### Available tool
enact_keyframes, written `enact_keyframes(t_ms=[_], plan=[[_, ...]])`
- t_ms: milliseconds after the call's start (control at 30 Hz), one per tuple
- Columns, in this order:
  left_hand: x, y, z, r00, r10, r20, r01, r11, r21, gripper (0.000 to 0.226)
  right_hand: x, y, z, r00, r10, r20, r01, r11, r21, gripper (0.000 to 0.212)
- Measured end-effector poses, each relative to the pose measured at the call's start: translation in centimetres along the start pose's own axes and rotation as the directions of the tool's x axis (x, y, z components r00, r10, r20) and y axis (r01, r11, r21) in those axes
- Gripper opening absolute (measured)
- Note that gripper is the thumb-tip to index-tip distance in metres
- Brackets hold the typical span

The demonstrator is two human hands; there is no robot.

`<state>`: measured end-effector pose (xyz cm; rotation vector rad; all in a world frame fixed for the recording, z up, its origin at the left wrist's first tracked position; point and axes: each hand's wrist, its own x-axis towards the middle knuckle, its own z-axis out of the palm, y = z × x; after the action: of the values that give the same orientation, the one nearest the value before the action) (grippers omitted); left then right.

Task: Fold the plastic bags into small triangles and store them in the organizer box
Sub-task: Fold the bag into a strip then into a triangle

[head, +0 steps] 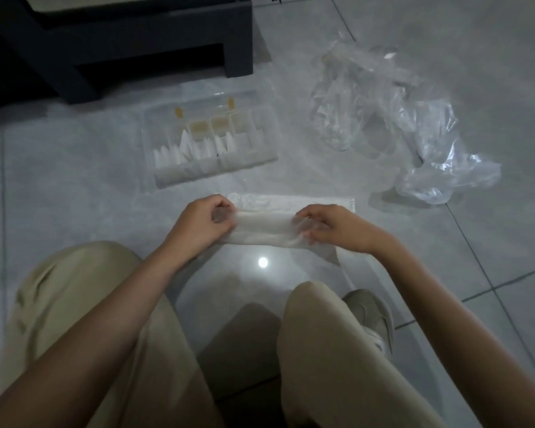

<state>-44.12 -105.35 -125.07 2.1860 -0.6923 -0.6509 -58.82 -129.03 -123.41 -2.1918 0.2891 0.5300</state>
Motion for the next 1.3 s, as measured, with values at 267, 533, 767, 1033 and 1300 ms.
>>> enact_keyframes(t_ms=[267,533,767,1033,1300], plan=[[1.3,-0.9,0.9,0.985,-0.119,-0.129,0.118,0.993,-0.016,0.017,3.1,-0.3,-2.9,0.981,0.15,-0.121,-0.167,0.976,-0.142,0.004],[1.4,-0.3,1.3,0.98,-0.033,-0.197,0.06,0.989,0.135,0.018,4.8,0.3,-2.8,0.937,0.266,-0.227,-0.322,0.91,-0.262,0.031],[1.9,-0.6,1.6,0.978,0.075,-0.197,-0.027,0.971,0.238,0.019,4.9,0.2,-2.0,0.907,0.272,-0.321,-0.368,0.882,-0.292,0.029],[2.0,-0.7,1.5,0.97,0.081,-0.23,0.029,0.898,0.438,0.028,5.0,0.3,-1.8,0.893,0.287,-0.348,-0.387,0.883,-0.265,0.027],[1.9,-1.0,2.5,0.935,0.294,0.198,-0.345,0.626,0.7,0.062,5.0,0.4,-1.8,0.895,0.288,-0.34,-0.386,0.882,-0.269,0.026]])
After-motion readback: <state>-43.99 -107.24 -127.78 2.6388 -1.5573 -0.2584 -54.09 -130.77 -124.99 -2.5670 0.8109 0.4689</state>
